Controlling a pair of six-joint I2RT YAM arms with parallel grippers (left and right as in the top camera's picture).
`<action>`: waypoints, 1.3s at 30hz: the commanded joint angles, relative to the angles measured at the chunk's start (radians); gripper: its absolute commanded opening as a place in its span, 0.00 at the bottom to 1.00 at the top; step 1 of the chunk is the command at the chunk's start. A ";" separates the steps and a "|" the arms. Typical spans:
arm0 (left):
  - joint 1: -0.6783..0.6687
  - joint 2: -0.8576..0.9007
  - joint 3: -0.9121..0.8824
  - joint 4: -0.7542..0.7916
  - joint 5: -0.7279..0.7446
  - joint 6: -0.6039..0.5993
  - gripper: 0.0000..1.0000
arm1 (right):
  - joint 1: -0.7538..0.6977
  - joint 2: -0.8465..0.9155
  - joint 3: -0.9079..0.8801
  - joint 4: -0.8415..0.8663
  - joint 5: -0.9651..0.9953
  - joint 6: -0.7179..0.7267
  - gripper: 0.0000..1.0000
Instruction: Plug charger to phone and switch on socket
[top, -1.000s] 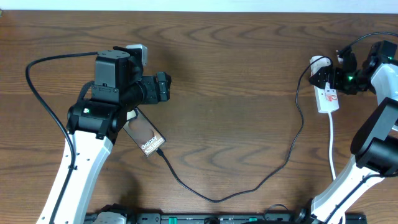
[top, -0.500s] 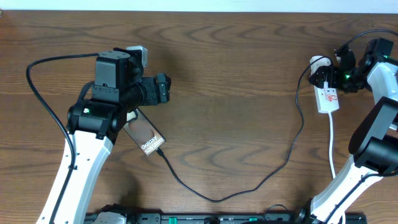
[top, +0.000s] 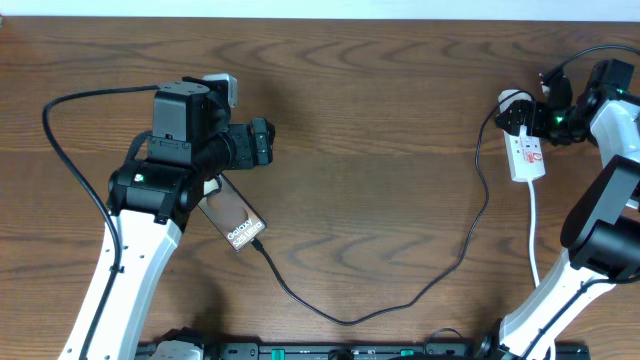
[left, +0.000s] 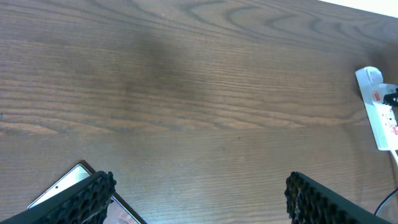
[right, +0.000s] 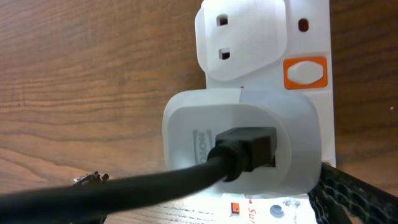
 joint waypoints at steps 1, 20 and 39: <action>-0.003 0.000 0.024 -0.003 -0.014 0.008 0.90 | 0.011 0.001 -0.006 -0.016 -0.035 0.019 0.99; -0.003 0.000 0.024 -0.003 -0.014 0.008 0.90 | 0.042 0.076 -0.010 -0.039 -0.080 0.054 0.98; -0.003 0.000 0.024 -0.003 -0.014 0.008 0.90 | -0.006 0.028 0.013 -0.104 0.195 0.197 0.99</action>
